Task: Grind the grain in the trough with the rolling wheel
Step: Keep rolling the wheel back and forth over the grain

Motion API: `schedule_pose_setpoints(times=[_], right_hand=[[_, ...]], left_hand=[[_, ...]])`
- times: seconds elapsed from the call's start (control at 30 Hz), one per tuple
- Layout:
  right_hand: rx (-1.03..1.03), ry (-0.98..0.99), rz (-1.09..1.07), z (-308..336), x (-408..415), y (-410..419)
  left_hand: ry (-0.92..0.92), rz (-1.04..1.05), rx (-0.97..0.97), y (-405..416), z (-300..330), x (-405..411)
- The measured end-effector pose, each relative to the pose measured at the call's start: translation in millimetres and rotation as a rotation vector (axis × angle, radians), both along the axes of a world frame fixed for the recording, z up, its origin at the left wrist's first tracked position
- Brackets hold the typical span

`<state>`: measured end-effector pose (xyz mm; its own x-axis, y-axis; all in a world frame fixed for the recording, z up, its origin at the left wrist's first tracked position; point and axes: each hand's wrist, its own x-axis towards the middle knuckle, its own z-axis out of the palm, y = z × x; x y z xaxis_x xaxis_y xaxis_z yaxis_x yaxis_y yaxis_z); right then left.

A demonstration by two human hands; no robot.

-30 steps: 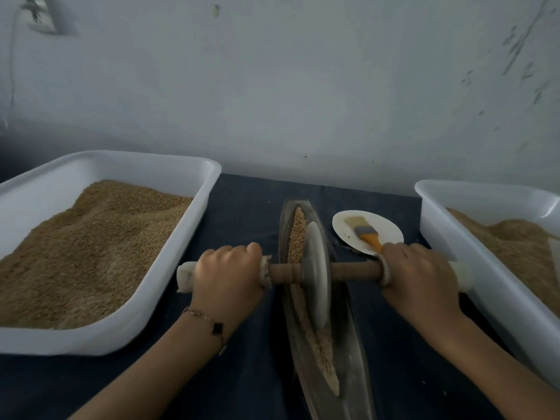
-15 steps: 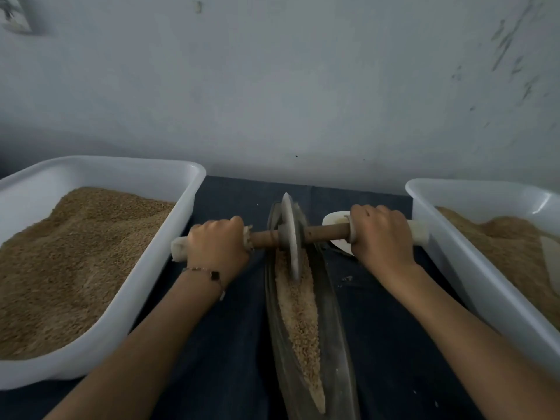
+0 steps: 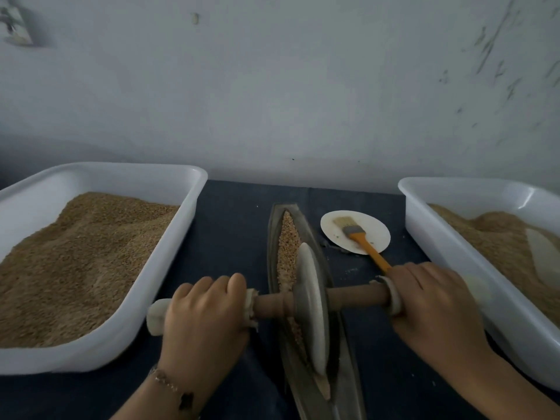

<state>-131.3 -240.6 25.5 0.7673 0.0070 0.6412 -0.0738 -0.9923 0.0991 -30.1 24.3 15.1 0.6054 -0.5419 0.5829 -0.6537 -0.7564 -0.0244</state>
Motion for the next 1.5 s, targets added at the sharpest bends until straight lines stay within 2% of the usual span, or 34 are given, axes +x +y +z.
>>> schedule_pose_setpoints(times=[0.23, 0.37, 0.6, 0.73, 0.87, 1.0, 1.1, 1.2, 1.33, 1.5], right_hand=[[-0.043, -0.05, -0.033, 3, 49, -4], [-0.048, -0.058, -0.072, 3, 93, -16], [-0.162, -0.058, -0.15, 19, 144, -23], [-0.175, -0.074, -0.154, 15, 138, -21], [-0.093, -0.071, -0.109, 7, 105, -15], [-0.011, -0.026, -0.052, -6, 47, -9], [0.031, -0.004, -0.048, -16, 7, -12], [0.024, -0.01, -0.029, -17, -10, -15], [0.037, 0.019, -0.034, -15, 6, -14], [0.051, 0.034, -0.14, -15, 61, -18]], left_hand=[[0.068, -0.002, -0.051, -11, -11, 39], [0.12, 0.16, 0.04, -27, -9, 76], [0.389, 0.226, -0.004, -51, 0, 133], [0.274, 0.242, -0.013, -47, -9, 126], [0.158, 0.217, 0.042, -39, -3, 99], [0.116, 0.102, 0.11, -22, 11, 48], [-0.021, -0.046, 0.053, -4, 15, 11], [-0.152, -0.056, 0.034, 2, 13, -1], [-0.123, -0.023, 0.013, -8, 7, 21], [-0.018, 0.017, 0.012, -29, 1, 66]])
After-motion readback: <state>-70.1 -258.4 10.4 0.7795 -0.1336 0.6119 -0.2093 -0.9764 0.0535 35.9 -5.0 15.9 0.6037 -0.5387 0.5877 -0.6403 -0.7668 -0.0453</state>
